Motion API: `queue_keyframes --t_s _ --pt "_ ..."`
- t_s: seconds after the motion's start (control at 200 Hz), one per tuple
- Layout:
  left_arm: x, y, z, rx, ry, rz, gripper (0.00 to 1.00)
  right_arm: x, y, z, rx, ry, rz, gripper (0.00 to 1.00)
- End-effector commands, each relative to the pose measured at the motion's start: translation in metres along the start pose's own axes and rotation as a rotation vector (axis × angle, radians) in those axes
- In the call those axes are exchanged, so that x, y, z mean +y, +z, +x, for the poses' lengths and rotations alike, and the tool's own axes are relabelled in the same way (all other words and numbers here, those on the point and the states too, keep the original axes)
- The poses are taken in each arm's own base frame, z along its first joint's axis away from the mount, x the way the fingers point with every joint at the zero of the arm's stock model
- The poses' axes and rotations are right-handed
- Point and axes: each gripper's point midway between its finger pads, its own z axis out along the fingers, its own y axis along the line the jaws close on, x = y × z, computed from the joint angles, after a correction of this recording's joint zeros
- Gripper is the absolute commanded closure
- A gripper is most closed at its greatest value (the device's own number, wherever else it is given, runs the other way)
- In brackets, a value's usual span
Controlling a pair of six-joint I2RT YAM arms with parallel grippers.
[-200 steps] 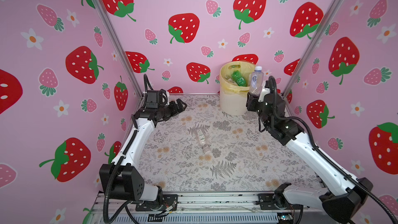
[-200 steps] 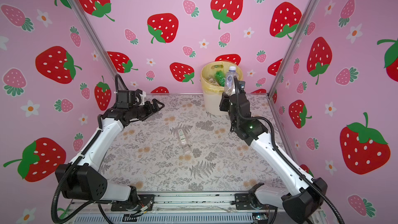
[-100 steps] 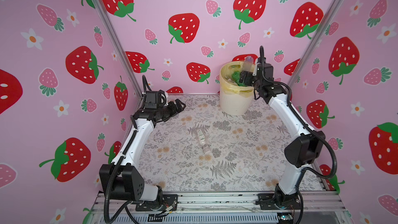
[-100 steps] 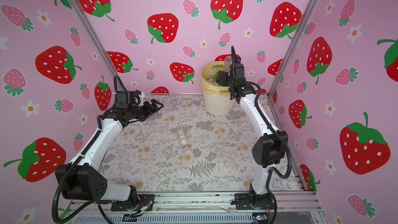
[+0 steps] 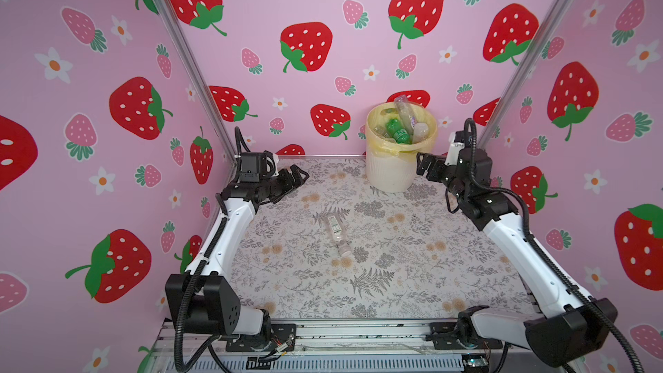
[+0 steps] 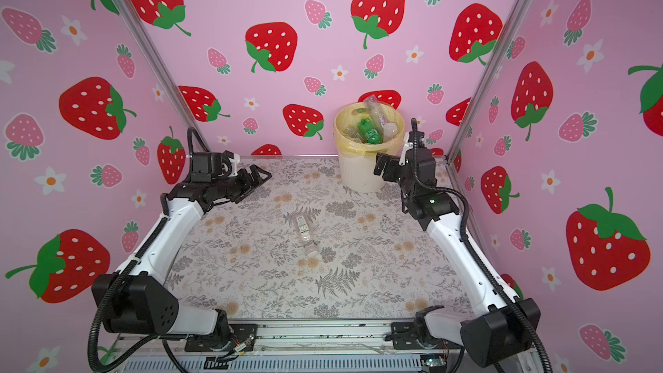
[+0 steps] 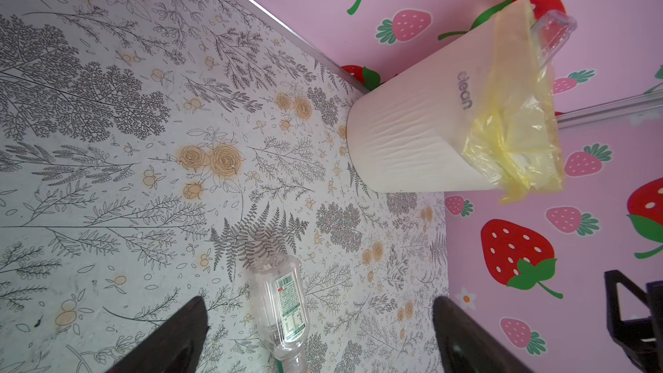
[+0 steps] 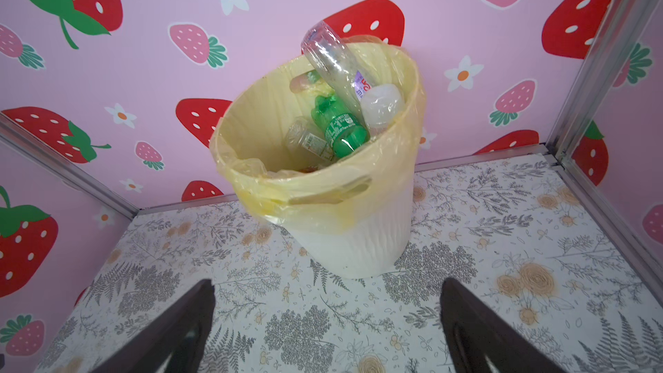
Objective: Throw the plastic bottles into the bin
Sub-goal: 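Open the right gripper above the bin to drop the water bottle, then draw the right gripper back from the bin toward the remaining bottle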
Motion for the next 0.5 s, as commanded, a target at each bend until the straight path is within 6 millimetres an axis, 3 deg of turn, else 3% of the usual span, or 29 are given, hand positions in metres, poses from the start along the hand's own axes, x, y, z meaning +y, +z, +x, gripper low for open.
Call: queue_keyframes --t_s 0.0,0.495 --pt "-0.004 -0.006 -0.003 -0.019 0.005 0.019 0.01 -0.013 -0.01 0.016 0.013 0.019 0.039 0.01" --pt "0.003 0.002 0.0 -0.008 -0.011 0.015 0.01 -0.024 -0.026 0.085 0.13 0.087 -0.005 0.01"
